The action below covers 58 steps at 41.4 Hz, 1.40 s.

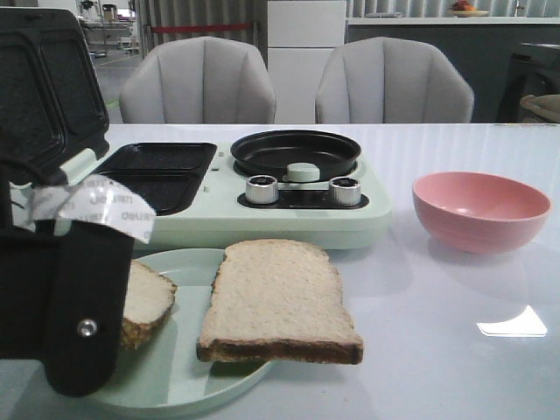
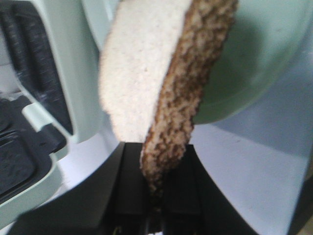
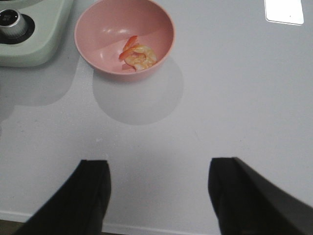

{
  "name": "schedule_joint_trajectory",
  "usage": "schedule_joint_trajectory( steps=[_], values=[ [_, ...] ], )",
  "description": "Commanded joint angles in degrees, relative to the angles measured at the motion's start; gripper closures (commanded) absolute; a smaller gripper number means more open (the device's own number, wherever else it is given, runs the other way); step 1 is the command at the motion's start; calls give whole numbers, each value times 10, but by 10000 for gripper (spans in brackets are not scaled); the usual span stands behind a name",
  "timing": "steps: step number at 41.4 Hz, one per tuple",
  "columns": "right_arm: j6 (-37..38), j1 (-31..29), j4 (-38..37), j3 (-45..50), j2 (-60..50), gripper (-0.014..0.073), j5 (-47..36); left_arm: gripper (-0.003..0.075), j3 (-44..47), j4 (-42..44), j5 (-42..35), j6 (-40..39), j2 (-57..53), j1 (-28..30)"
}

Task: Make breakfast with bread and shrimp
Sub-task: 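Carry the held bread slice over the sandwich maker's farther plate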

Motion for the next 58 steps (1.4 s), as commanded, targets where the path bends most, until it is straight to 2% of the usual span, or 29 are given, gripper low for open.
schedule_joint_trajectory(
  steps=[1, 11, 18, 24, 30, 38, 45, 58],
  values=[
    [-6, 2, -7, -19, -1, 44, -35, 620, -8, 32, 82, -7, -35, -15],
    [-6, 2, -7, -19, -1, 44, -35, 620, -10, 140, 175, -7, -95, -33],
    [-6, 2, -7, -19, -1, 44, -35, 620, -18, 203, 142, -7, -122, -18],
    [-6, 2, -7, -19, -1, 44, -35, 619, -53, 217, 68, -7, -121, 47],
    [-6, 2, -7, -19, -1, 44, -35, 620, -101, 266, -20, -7, -121, 143],
    [-6, 2, -7, -19, -1, 44, -35, 619, -174, 277, -129, -7, -103, 256],
    [-6, 2, -7, -19, -1, 44, -35, 619, -240, 282, -142, -7, -39, 329],
    [-6, 2, -7, -19, -1, 44, -35, 620, -370, 299, -156, -7, 109, 399]
  ],
)
